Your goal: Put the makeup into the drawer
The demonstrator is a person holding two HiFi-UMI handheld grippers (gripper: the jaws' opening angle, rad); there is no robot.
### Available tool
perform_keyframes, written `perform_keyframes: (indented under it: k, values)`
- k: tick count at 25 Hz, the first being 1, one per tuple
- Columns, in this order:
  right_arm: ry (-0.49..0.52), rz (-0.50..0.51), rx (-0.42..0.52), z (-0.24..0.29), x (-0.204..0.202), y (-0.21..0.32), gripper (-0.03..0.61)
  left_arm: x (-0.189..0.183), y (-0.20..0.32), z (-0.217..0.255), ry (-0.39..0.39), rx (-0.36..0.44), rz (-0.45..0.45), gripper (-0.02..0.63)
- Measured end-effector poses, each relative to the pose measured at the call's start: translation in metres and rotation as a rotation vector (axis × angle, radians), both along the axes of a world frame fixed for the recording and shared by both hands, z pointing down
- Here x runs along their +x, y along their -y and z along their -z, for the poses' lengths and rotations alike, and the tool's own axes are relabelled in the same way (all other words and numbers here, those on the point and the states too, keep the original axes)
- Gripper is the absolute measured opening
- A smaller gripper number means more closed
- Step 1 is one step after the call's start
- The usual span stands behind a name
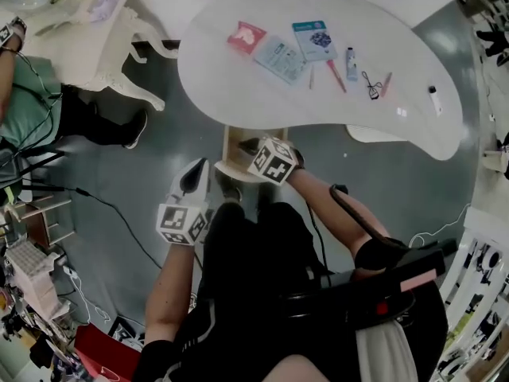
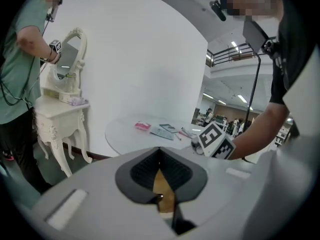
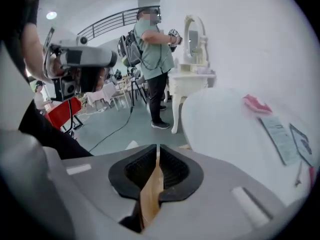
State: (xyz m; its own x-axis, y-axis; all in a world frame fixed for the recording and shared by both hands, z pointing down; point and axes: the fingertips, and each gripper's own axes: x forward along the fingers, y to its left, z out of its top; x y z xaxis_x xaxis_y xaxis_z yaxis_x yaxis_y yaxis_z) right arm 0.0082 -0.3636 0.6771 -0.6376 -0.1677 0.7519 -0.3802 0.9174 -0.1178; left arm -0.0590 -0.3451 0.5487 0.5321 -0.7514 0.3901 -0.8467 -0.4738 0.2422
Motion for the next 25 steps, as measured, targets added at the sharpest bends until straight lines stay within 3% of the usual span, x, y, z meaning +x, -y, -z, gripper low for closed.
perform_keyframes:
  k: [3,13,21,25]
  values:
    - [0.094,-0.071,0.029,0.038,0.009,0.006,0.003,0.004,-0.004,0.018,0.001,0.023,0.003,0.000]
    - [0.368,-0.362,0.116,0.158,0.038,0.014,0.003,-0.003,-0.008,0.075,0.022,0.133,-0.053,0.000]
    - [0.437,-0.503,0.227,0.221,0.026,-0.001,0.003,-0.044,-0.008,0.118,0.035,0.232,-0.079,0.000]
    - [0.452,-0.545,0.272,0.246,0.021,-0.012,0.003,-0.061,-0.009,0.136,0.006,0.263,-0.085,0.000]
